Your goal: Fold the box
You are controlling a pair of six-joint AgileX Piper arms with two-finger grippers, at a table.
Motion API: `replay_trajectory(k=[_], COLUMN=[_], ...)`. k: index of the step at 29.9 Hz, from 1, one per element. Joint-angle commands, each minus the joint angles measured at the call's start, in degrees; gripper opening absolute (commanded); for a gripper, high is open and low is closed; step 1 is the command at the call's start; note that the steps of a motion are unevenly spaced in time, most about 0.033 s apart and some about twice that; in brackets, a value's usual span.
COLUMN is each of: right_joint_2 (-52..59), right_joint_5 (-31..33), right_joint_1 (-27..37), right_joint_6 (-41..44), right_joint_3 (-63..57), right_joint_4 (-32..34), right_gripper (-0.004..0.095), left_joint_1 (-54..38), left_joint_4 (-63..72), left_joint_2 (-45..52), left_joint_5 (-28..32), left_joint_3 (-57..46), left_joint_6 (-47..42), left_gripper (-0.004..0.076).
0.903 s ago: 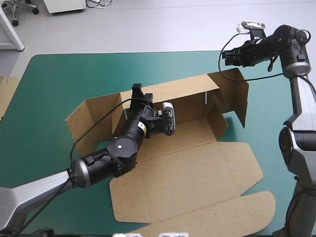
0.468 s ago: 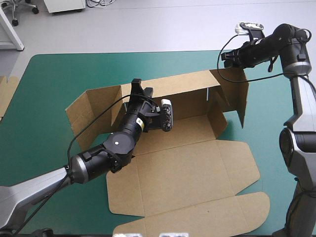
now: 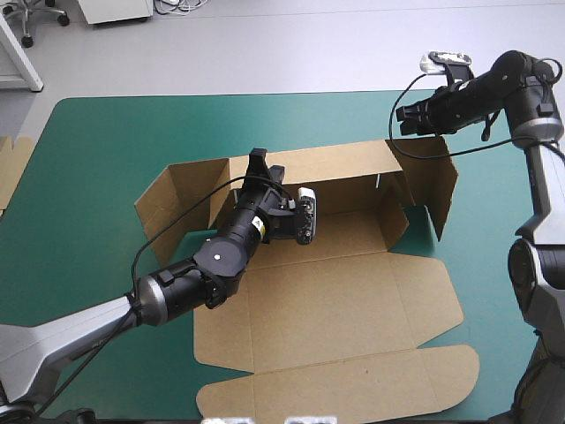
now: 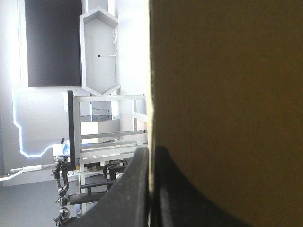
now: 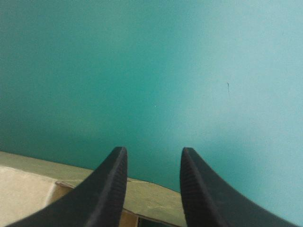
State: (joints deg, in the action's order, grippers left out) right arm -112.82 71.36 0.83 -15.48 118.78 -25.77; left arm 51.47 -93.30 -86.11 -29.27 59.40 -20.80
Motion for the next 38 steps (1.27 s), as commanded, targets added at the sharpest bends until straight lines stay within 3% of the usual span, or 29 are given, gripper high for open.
replay_trajectory(k=[1,11,17,25,38], right_joint_2=[4.5,5.0,5.1,5.1,10.1], right_joint_5=[-0.1,-0.1,-0.2,-0.1,-4.3], right_joint_1=[0.2,1.5,2.7,4.9,4.8], right_joint_6=[-1.6,-1.5,-1.7,-1.9,-8.4], right_joint_3=[-0.4,-1.0,-1.0,-1.8,-18.1], right_joint_4=[-2.6,-0.8,0.2,-1.5,-9.5], right_gripper=[0.0347,0.0345,0.0295,0.0283,0.0283], left_joint_1=[0.0,-1.3,-1.6,-1.7,-1.7], left_joint_4=[-2.8,-2.6,-2.4,-2.4,-2.4], left_joint_2=[2.2,2.2,2.2,2.2,2.2], left_joint_5=[-1.5,-0.3,-0.8,0.8,0.6], left_joint_3=[1.3,1.3,1.3,1.3,1.3], left_joint_6=[-0.7,-2.1,-2.2,-3.2,-3.2], left_gripper=[-0.0010,-0.0010,-0.0010,-0.0010,-0.0010])
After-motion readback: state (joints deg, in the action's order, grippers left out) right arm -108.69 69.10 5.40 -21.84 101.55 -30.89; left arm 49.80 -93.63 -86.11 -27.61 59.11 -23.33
